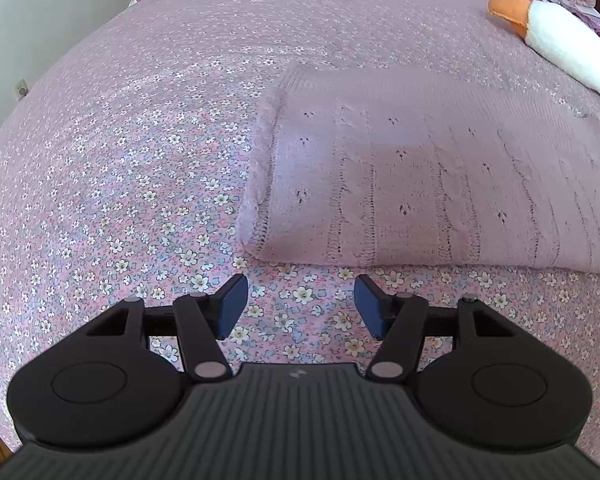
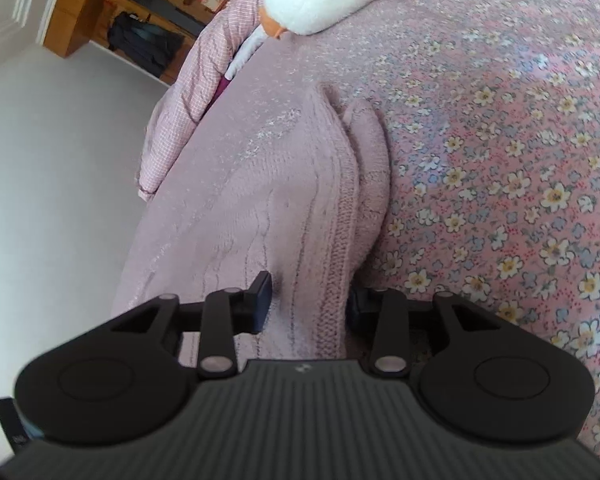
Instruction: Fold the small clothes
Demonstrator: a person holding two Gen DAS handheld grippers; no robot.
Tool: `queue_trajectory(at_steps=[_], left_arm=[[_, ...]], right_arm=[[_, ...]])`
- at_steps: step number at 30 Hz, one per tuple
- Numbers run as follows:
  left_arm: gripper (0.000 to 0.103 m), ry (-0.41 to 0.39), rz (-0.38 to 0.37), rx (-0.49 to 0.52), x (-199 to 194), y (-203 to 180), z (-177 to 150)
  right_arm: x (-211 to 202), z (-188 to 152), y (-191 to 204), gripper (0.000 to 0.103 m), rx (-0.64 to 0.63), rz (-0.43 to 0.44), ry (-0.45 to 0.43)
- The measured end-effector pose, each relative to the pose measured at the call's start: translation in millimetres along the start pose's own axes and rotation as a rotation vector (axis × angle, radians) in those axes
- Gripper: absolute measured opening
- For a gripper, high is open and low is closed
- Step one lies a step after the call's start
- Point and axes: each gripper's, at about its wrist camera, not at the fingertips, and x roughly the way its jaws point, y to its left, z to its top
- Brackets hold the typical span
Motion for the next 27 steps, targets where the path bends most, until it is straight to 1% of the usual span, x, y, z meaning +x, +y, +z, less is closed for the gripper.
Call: queue_trajectory(at_steps=[1, 3, 6, 12, 17, 23, 27], left_arm=[[0.067, 0.001, 0.001, 0.001, 0.2, 0.0, 0.1], [0.067, 0.001, 0.001, 0.002, 0.3, -0.5, 0.4], [0.067, -0.002, 0.003, 0.005, 0.0, -0.2, 1.0], [0.067, -0.009, 0.008, 0.002, -3.2, 2.0, 1.6], [0.067, -0.028, 0.011, 0.0, -9.3, 8.0, 3.9], [0.067, -0.05, 0.039, 0.012, -14.6, 22.2, 10.1], [0.067, -0.048, 0.047, 0.005, -16.3, 34.3, 14.1]], right_arm=[[0.7, 0.1, 1.4, 0.036, -0.006, -0.001, -0.001], [0.4, 0.4, 2.1, 0.028, -0.007, -0.015, -0.003], [-1.6, 0.2, 4.4, 0.026, -0.001, -0.005, -0.02], [-9.0, 2.6, 31.1, 0.025, -0.047, 0.027, -0.064], [-7.8, 9.4, 69.9, 0.024, -0.137, 0.04, -0.066], [-1.5, 13.3, 118.9, 0.024, -0.233, 0.08, -0.066], [7.8, 15.2, 147.3, 0.024, -0.287, 0.121, -0.052]])
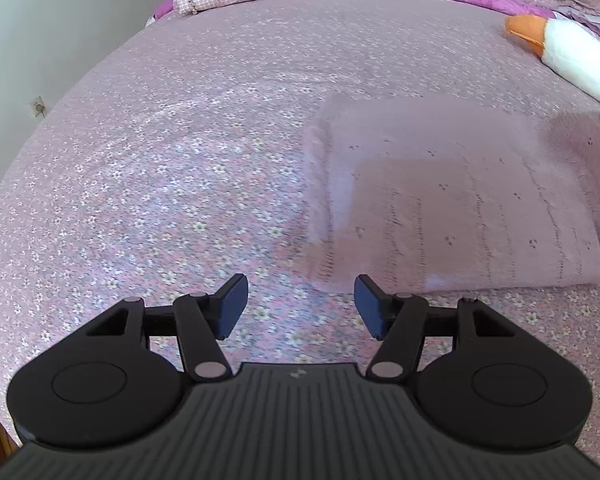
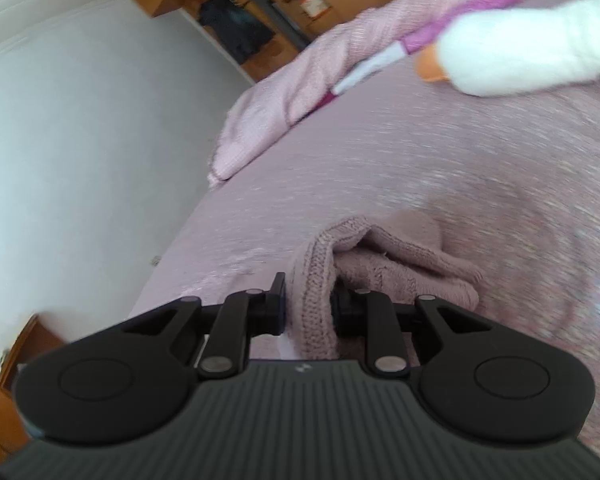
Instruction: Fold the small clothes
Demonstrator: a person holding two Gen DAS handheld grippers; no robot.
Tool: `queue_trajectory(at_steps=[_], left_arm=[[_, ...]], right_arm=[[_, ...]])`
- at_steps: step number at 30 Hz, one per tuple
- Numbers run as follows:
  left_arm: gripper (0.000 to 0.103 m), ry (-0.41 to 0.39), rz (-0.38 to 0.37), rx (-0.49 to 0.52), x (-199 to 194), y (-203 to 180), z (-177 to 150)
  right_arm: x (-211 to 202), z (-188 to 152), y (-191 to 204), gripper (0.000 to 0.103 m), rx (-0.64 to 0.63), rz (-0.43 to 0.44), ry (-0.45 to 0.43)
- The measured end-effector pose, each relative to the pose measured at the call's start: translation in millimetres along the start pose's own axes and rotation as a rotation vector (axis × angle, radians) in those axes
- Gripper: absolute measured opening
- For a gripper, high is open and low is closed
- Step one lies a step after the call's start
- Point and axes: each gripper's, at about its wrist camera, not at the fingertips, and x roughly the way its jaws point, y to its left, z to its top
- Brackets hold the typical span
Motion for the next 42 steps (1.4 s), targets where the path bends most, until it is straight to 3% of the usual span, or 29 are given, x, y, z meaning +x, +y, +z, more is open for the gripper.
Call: queue_trajectory(at_steps=[8, 16, 23, 29, 32, 36, 42], left_arm=[[0.067, 0.002, 0.025, -0.012, 2.0, 22.9, 6.2], [0.067, -0.008, 0.039, -0.046, 1.4, 44.6, 6.2], [0.067, -0.011, 0.061, -0.087, 5.3, 67.8, 2.8], [0.067, -0.012, 0.064, -0.105, 8.9, 82.5, -2.4], [0.067, -0.014, 0.066, -0.102, 10.3, 87.0, -4.1], [0.067, -0.039, 0.065, -0.081, 8.2, 88.3, -3.6], [0.067, -0.085, 0.035, -0.056, 3.1, 86.0, 9.9]], right_arm=[[31.8, 7.0, 48.7, 0.024, -0.051, 0.105, 0.003], [75.2, 4.2, 97.4, 0.024, -0.081, 0.156, 0.044], [132.1, -19.4, 126.8, 0.024, -0.146, 0.142, 0.181], [186.1, -57.5, 143.0, 0.025, -0.253, 0.05, 0.328], [195.8, -73.1, 147.4, 0.03, -0.273, 0.027, 0.364], [185.9, -83.9, 150.7, 0.049, -0.242, 0.03, 0.32], [162.2, -95.9, 158.3, 0.052, -0.223, 0.012, 0.266]])
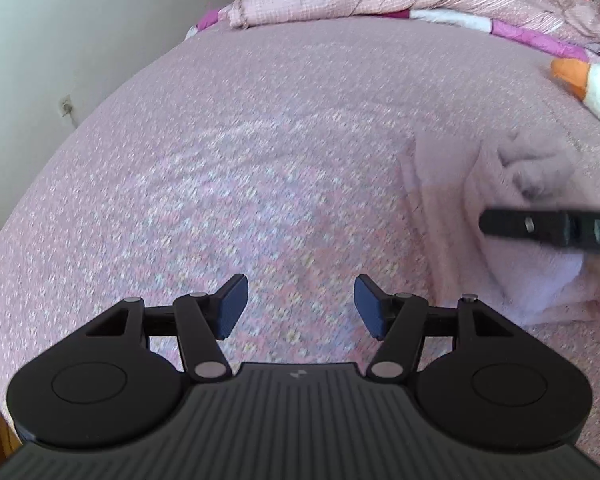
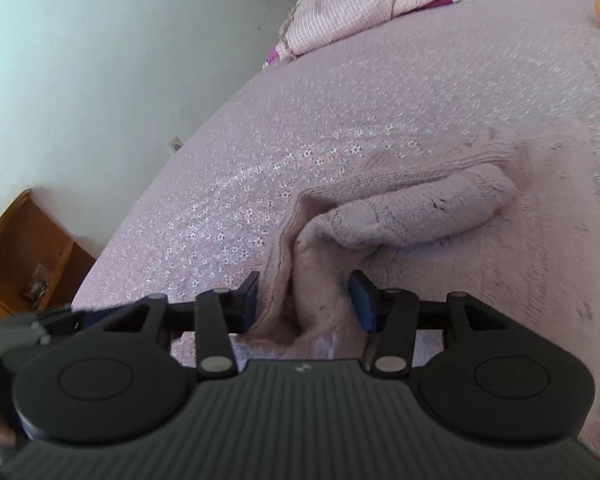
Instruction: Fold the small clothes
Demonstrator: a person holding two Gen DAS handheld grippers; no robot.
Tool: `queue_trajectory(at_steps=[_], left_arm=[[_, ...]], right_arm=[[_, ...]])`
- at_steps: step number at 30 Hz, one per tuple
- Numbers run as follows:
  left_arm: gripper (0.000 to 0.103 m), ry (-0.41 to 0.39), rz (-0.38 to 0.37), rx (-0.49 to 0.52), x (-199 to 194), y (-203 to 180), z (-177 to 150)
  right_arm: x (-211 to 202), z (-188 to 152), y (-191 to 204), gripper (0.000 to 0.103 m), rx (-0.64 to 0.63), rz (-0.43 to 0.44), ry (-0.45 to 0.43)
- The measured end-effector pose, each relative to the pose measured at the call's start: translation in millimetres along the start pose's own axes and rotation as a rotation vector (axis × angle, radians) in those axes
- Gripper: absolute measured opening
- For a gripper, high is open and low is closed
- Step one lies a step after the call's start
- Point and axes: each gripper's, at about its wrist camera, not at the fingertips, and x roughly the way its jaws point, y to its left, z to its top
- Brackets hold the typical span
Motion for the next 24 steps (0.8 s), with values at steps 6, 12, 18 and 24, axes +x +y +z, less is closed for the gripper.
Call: queue_trajectory(at_steps=[6, 12, 18, 24], left_arm=[[0.067, -0.06, -0.081, 0.06, -10.6, -20.3, 26.9], [0.067, -0.098, -0.209, 0.152, -14.0, -57.9, 48.6], [0.067, -0.116, -0.271, 0.308, 1.9, -107.1, 60.0], [0.067, -0.105, -0.302, 0.437, 29.2, -142.2, 61.6]], right_arm=[[-42.6, -3.0, -3.0, 0.053, -0.023, -0.03, -0.075], [-71.1, -9.0, -37.1, 0.053, 0.047, -0.144, -0.149], [-78.3, -14.5, -70.9, 0.053, 0.141, -0.225, -0.149], [-80.2, -22.8, -80.9, 0.053, 0.168, -0.257, -0.148]])
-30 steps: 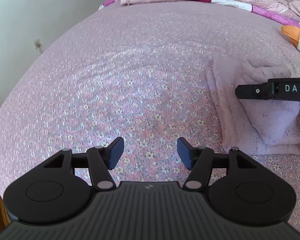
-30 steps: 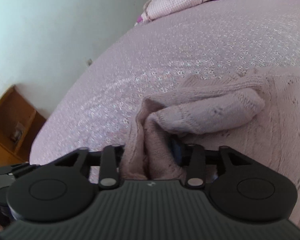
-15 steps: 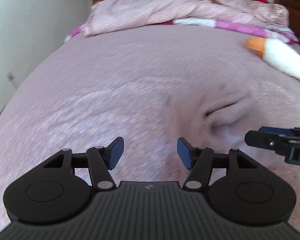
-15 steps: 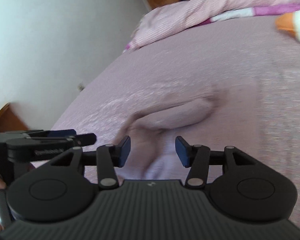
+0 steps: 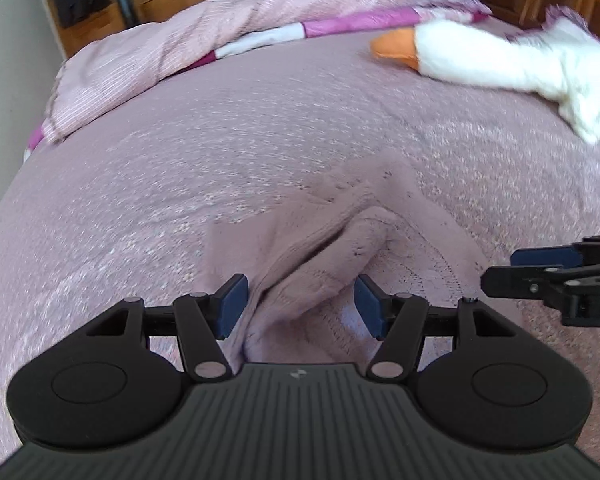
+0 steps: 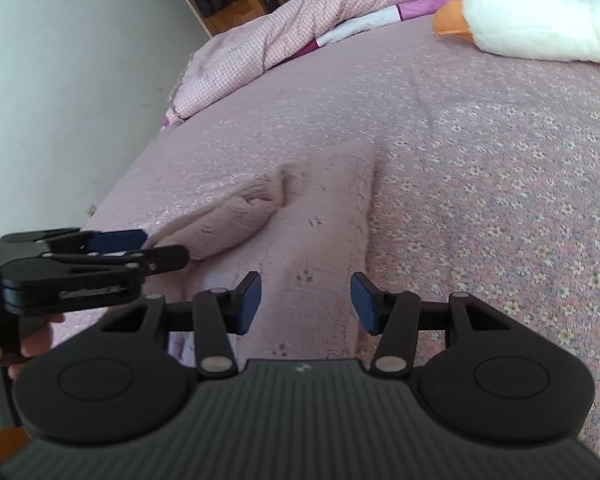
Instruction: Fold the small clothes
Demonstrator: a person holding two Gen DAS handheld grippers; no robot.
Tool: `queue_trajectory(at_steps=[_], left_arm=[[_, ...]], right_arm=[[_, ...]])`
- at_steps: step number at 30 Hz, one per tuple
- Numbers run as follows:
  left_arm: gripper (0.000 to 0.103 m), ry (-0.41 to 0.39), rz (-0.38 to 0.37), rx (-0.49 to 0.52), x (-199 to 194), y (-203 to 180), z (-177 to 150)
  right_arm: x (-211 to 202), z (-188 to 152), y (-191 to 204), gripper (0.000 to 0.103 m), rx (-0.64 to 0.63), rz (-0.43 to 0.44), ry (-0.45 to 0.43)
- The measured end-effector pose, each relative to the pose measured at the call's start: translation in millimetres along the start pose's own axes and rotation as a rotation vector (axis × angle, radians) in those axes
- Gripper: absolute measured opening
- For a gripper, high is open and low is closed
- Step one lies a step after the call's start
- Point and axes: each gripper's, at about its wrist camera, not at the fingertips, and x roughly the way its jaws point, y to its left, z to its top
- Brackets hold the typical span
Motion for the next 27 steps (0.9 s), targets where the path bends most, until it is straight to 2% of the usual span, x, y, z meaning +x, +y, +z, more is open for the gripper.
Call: queue_trajectory(at_steps=[6, 14, 15, 16, 17, 18, 19, 22, 26, 27], left_arm=[[0.067, 0.015, 0.036, 0.035, 32.0, -4.7, -1.3], [0.066, -0.011, -0.004, 0.022, 56.1, 0.2, -3.0], [0.059, -0.031, -0.015, 0.017, 56.4, 1.4, -5.5], [0.051, -0.044, -0.03, 0.004, 55.0, 5.2, -7.7], [0.036, -0.051, -0.037, -0.014, 54.7, 8.5, -8.8], [0.027, -0.061, -0.032, -0.036, 53.5, 12.8, -9.1], [0.024, -0.078, -0.027, -0.06, 50.6, 18.6, -8.8], [0.022, -0.098, 0.025, -0.16, 49.9, 42.8, -6.7], [0.024, -0.017, 0.05, -0.286, 73.4, 74.8, -13.3], [0.03, -0.01, 0.059, -0.304, 77.1, 78.8, -16.0]], right_arm=[[10.7, -6.3, -4.6, 0.053, 0.008, 0.003, 0.029], [19.6, -10.7, 0.6, 0.057, -0.025, -0.003, 0.034], [19.6, -11.5, 1.3, 0.058, -0.029, -0.004, 0.033], [19.6, -12.0, 1.7, 0.058, -0.033, -0.004, 0.031], [19.7, -12.5, 1.7, 0.058, -0.036, -0.003, 0.03], [19.3, -12.7, 2.3, 0.058, -0.039, -0.001, 0.028], [19.1, -12.5, 2.7, 0.058, -0.042, 0.003, 0.028], [18.3, -11.3, 4.5, 0.059, -0.057, 0.011, 0.03], [19.3, -12.3, 12.4, 0.059, -0.099, 0.005, 0.025], [19.9, -13.2, 14.7, 0.059, -0.113, 0.0, 0.025]])
